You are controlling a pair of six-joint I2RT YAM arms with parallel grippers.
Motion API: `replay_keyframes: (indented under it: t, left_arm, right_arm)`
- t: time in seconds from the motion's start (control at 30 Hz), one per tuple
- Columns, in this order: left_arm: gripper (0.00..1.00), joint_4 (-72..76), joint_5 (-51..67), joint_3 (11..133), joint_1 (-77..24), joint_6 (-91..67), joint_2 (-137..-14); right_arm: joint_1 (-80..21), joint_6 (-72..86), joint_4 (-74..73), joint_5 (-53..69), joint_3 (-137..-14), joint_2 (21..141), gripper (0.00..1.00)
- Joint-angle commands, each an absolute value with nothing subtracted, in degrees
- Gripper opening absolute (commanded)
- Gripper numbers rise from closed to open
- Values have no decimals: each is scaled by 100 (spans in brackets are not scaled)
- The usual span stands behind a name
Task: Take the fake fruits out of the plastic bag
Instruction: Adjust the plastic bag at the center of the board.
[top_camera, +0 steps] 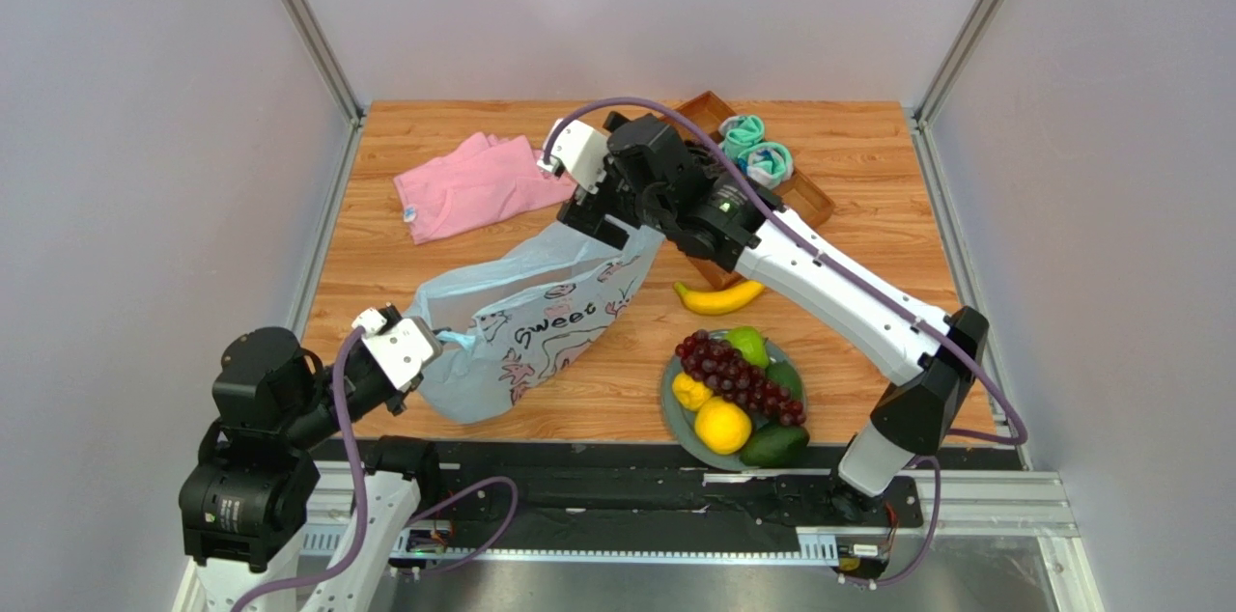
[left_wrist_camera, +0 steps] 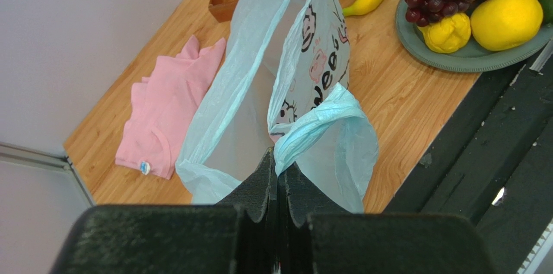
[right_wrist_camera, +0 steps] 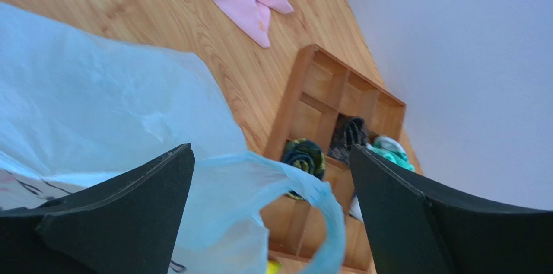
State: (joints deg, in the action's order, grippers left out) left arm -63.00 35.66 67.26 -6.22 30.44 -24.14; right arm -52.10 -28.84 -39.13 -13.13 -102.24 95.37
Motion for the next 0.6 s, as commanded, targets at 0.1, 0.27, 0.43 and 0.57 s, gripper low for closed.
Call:
replay_keyframes:
  t: [0.1, 0.27, 0.43, 0.57]
  left_arm:
    - [0, -6486, 3621, 6838, -589, 3357, -2443]
    - [0, -6504, 3551, 6759, -589, 3603, -2583]
    - [0, -5364, 3262, 6267, -589, 3454, -2986]
    - [0, -3984, 2989, 6871, -589, 3314, -4417]
  right_arm:
    - [-4808, -3280, -5306, -1293, -10606, 9316, 98]
    - [-4273, -2391, -6694, -388, -11293, 9755, 79]
    - [-4061, -2487, -6391, 457, -11809, 10359, 26]
    - [-4008, -2628, -5952, 317, -14069, 11727, 0]
